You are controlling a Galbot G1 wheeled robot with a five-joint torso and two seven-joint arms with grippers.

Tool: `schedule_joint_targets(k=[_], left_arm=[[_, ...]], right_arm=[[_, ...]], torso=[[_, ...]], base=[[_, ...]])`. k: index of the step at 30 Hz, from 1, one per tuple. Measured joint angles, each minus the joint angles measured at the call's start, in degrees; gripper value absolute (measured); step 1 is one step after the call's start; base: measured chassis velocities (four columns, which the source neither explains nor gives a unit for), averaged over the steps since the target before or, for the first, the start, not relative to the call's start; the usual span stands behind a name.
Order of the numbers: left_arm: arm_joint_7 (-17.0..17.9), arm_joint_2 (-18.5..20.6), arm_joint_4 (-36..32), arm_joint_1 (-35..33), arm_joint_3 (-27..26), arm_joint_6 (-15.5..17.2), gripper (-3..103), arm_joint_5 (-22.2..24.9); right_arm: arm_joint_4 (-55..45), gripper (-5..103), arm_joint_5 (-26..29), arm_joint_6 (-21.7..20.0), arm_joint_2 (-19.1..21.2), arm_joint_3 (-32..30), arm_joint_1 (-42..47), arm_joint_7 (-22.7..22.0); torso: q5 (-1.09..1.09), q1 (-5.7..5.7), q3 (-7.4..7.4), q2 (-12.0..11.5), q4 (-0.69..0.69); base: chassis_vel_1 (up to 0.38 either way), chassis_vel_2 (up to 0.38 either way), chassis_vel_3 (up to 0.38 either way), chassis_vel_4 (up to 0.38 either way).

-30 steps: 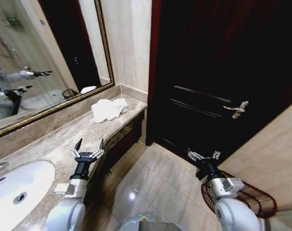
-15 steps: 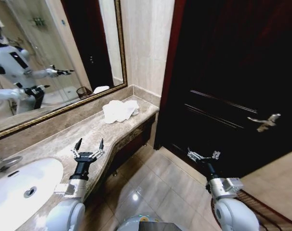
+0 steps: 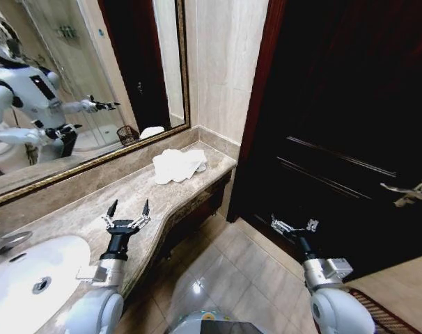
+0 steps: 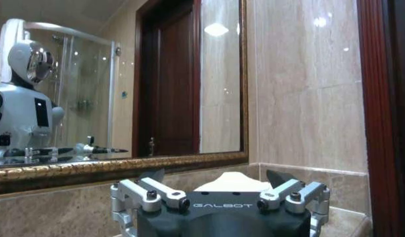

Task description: Discard the used towel into the hamper.

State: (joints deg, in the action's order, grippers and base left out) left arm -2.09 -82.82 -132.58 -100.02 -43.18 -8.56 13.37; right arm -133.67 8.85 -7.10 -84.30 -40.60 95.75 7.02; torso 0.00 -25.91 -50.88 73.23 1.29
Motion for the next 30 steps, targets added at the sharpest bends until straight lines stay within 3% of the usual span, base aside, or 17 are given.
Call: schedule_joint_targets(k=[15,30], left_arm=[[0.45,-0.01,0.25,0.04,-0.09,0.42,100,-0.55],[1.65,0.35,0.23,0.42,-0.05,3.05,100,-0.96]], right_arm=[[-0.08,100,-0.05,0.19,0.00,0.01,0.35,0.06],[0.08,100,0.06,0.58,-0.10,0.45,0.26,0.52]], torso=[[-0.01,0.00,0.00,0.00,-0.01],[0.00,0.00,0.00,-0.01,-0.01]], base=[[-0.087,0.087,0.092,-0.089],[-0.082,0.077,0.076,-0.085]])
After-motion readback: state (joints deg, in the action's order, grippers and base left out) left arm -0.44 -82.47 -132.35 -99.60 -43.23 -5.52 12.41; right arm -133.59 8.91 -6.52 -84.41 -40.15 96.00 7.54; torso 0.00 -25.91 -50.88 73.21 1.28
